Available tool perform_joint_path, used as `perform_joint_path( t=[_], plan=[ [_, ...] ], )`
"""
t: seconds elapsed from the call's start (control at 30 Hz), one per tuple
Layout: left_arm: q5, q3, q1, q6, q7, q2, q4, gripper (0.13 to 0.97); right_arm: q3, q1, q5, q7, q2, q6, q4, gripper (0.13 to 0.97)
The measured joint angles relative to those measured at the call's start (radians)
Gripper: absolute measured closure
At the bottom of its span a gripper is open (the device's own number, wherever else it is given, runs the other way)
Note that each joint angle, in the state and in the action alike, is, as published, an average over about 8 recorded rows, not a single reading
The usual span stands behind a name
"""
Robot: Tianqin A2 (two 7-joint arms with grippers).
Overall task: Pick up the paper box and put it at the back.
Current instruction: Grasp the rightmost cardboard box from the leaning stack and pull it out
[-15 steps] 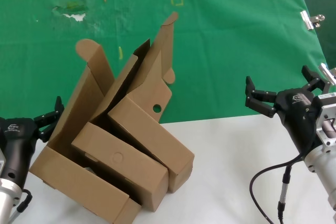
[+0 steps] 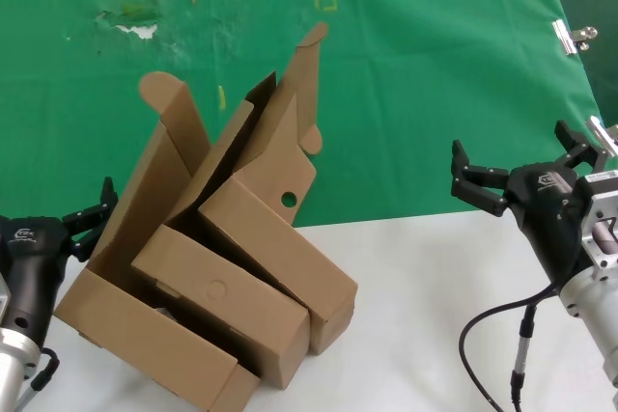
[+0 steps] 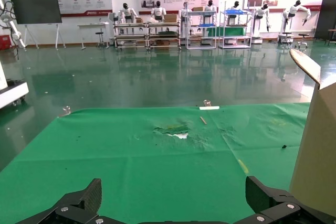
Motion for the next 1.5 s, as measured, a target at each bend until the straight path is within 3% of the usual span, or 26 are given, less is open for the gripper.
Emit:
perform_joint_path(
  t=[1.03,1.3,1.5],
  plan=[
    [0.000,0.000,0.000,0.000,0.000,0.000,0.000,0.132,-0.014,0.011,-0.006,0.000,0.008,-0.005,0.006,0.129],
    [0.000,0.000,0.000,0.000,0.000,0.000,0.000,0.141,-0.094,0.078,-0.044,-0.012,0.104,-0.085,0.083,0.129],
    [0.000,0.000,0.000,0.000,0.000,0.000,0.000,0.169,-0.067,0.084,-0.015,-0.131,0.248,-0.282,0.136,0.129]
  ],
)
